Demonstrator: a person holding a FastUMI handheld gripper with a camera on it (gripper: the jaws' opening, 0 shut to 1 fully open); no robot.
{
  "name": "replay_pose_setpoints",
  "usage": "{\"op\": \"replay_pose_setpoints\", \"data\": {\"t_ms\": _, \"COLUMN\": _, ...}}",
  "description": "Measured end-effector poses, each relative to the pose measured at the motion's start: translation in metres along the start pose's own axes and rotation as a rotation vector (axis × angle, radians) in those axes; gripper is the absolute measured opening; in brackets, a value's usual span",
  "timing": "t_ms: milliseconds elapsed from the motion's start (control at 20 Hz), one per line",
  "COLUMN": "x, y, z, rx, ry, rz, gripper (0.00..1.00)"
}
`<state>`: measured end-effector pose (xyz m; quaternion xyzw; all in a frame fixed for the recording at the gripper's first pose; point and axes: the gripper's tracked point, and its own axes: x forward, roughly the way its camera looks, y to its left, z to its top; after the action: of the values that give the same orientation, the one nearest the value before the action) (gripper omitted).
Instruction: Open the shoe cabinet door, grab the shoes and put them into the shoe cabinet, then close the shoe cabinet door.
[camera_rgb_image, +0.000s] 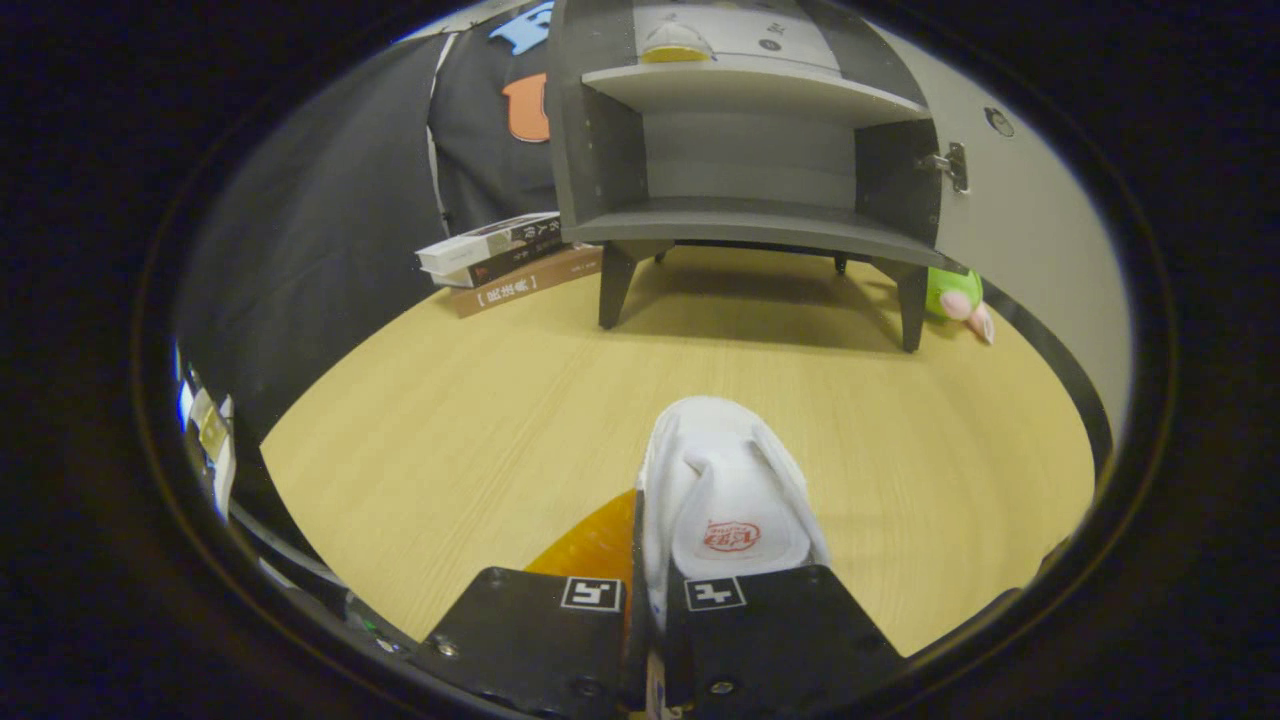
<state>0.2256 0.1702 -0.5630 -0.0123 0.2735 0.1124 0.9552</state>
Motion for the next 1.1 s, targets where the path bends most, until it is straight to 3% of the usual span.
{"op": "replay_pose_setpoints", "data": {"t_ms": 250, "x": -0.034, "y": -0.011, "z": 0.057, "rx": -0.007, "ry": -0.082, "rz": -0.028, "gripper": 0.1}}
{"op": "replay_pose_setpoints", "data": {"t_ms": 800, "x": -0.113, "y": -0.068, "z": 0.255, "rx": -0.022, "ry": -0.296, "rz": -0.149, "gripper": 0.1}}
{"op": "replay_pose_setpoints", "data": {"t_ms": 1100, "x": -0.11, "y": -0.084, "z": 0.362, "rx": -0.042, "ry": -0.384, "rz": -0.188, "gripper": 0.1}}
